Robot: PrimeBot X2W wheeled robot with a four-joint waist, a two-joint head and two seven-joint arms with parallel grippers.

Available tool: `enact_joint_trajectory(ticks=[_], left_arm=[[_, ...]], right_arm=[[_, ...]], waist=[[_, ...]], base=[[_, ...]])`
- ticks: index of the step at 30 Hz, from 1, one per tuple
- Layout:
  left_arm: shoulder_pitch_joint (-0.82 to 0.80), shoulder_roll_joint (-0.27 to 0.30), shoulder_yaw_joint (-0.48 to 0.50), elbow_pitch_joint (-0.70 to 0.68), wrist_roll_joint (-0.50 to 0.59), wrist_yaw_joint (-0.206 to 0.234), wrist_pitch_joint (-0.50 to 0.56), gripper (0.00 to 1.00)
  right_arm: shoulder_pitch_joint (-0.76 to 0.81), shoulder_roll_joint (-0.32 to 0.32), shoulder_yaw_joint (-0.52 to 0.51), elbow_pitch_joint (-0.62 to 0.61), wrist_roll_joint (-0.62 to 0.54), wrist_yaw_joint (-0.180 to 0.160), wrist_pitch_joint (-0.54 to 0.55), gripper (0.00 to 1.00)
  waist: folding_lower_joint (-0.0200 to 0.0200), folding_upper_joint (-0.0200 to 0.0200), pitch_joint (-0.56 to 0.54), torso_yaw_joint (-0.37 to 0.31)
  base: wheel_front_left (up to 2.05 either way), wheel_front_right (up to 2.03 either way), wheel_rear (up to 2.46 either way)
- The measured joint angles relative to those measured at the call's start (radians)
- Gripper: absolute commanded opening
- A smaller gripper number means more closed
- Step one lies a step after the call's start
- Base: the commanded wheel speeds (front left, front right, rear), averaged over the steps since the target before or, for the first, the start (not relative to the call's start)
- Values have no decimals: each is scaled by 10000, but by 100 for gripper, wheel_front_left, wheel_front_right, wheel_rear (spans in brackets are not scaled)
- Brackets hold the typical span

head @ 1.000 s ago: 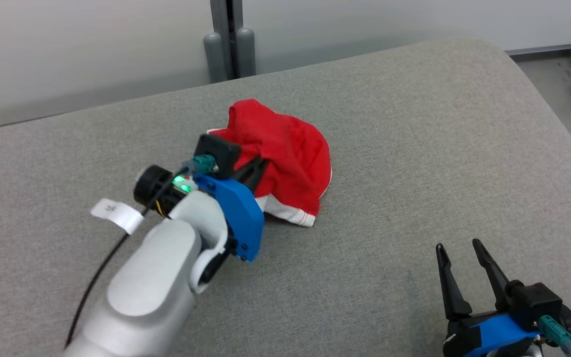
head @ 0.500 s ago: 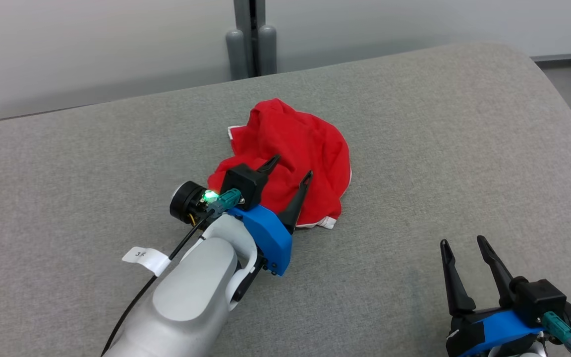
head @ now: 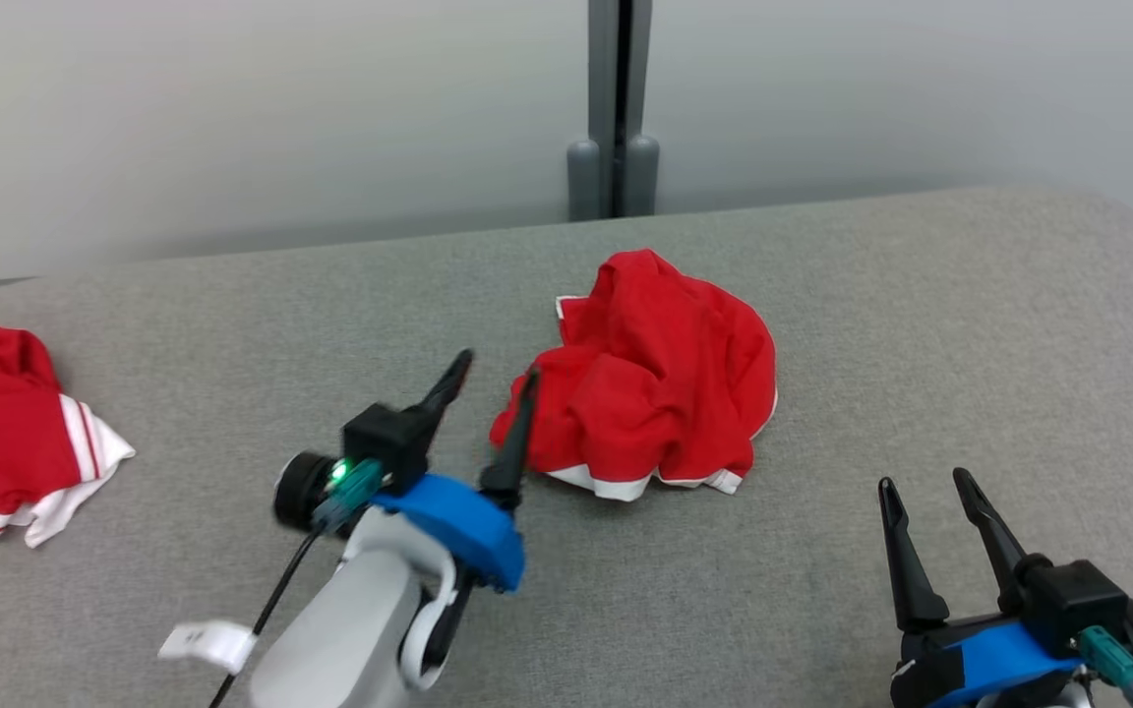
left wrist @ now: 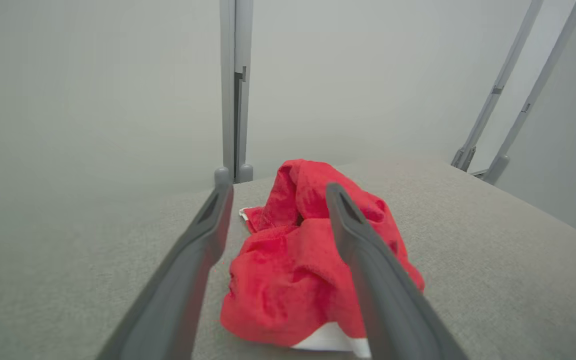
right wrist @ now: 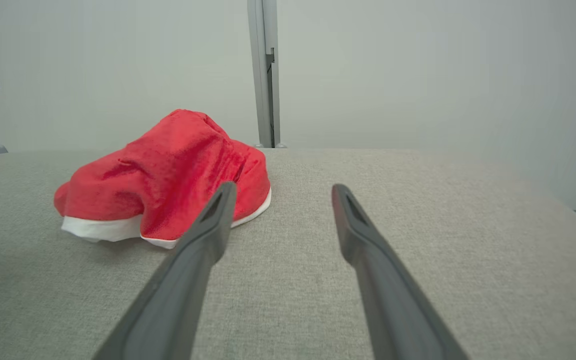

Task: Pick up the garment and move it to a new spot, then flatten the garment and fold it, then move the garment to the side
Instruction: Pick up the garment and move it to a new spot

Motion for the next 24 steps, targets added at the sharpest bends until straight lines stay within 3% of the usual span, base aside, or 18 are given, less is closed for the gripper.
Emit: enact_joint_trajectory(ticks=[8,13,24], left_arm=[[2610,629,1603,-1682,178,717,-27,100],[4056,679,2600,-2596,382,988,-38,100],[5362,186,3469,-3145,934,744,-38,100]], right_arm=[[518,0,69,-288,-44,0,0,100],[845,-2,-2,-288,42,0,0,100],[1058,-2,33,-40,261,0,0,100]], waist=[[0,0,-394,450],[-1,0,-541,627],[0,0,-696,768]], base=[[0,0,0],[0,0,0],[0,0,0]])
